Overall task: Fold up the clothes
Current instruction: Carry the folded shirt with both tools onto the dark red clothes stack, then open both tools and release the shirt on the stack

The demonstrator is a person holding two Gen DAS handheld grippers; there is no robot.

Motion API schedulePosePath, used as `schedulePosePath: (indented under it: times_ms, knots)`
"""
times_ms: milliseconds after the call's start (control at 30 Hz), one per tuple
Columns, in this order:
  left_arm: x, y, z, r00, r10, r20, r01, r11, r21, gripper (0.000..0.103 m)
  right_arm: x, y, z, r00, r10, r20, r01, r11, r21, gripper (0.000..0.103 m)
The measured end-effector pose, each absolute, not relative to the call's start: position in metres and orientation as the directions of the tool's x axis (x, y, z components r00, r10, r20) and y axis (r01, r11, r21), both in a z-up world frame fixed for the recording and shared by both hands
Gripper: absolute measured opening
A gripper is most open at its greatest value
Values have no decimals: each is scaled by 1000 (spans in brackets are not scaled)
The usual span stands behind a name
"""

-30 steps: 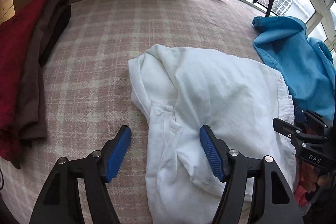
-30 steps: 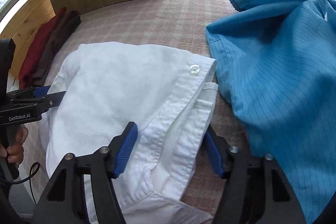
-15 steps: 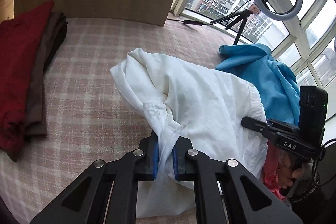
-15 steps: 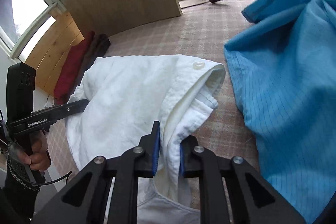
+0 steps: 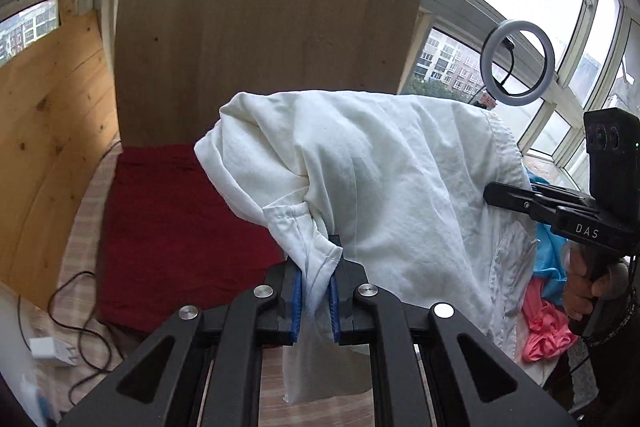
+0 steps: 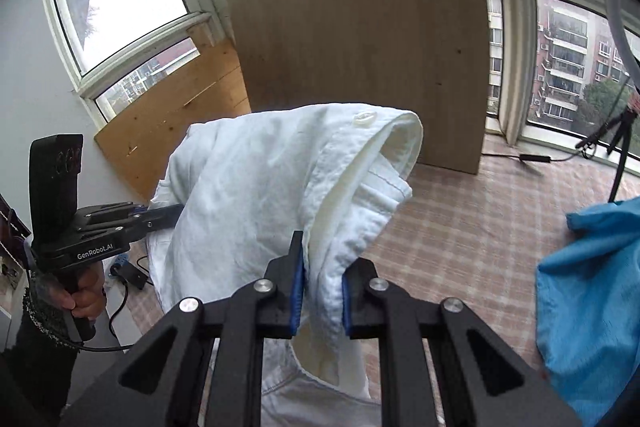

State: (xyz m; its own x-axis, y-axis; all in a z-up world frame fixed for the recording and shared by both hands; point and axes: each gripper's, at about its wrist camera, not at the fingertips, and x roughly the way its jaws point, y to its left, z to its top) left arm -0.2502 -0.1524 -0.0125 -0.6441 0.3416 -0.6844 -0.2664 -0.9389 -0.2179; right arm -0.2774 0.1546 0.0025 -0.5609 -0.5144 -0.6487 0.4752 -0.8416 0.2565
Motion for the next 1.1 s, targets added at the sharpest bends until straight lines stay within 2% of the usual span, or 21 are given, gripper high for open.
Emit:
schedulePosePath:
  times_ms: [233,433,567,600,667,733,767,800,833,933,1000,1100]
  knots:
    - [-305,-249,-31,-627,246,-739,-207,-967,-146,10,-328,25,-15,-514,-539,-668,479,-826,298,14]
    - [-349,-288,-75,-570,265,-777,-188,-964,-190,10,-371,-28,-58,-467,-512,-721,410,-848,336,14]
    - [-375,-293,-106,-546,285,-788,-214,-957,-197,11,-390,-44,-83,-463,-461,-757,391,-873,292,14]
    - [-381,-293,-115,-539,280,-794,-215,-958,-192,12,-395,-46,-89,-464,-446,-765,385,-879,279,14]
    - [-394,-295,-133,-521,259,-813,-199,-964,-179,25,-404,-48,-104,-464,-415,-782,369,-894,255,14]
    - [-395,-307,-139,-500,282,-819,-167,-959,-229,34,-411,-46,-121,-442,-391,-807,366,-900,236,20]
    - [-390,-314,-133,-509,293,-810,-146,-956,-254,35,-413,-40,-126,-417,-400,-816,366,-896,252,28]
    - [-384,-319,-125,-527,291,-798,-122,-956,-267,34,-414,-30,-126,-393,-426,-815,357,-887,291,33]
    - [-377,-324,-116,-546,288,-787,-99,-955,-281,33,-414,-20,-125,-375,-453,-809,345,-878,332,33]
    - [-367,-323,-88,-620,278,-734,-111,-957,-269,33,-406,11,-98,-469,-480,-741,300,-876,378,34]
    - [-360,-320,-69,-669,271,-692,-127,-959,-253,33,-405,4,-78,-540,-453,-709,333,-889,315,34]
    - [-379,-310,-85,-658,250,-711,-142,-967,-210,33,-416,-33,-62,-588,-444,-677,405,-885,228,34]
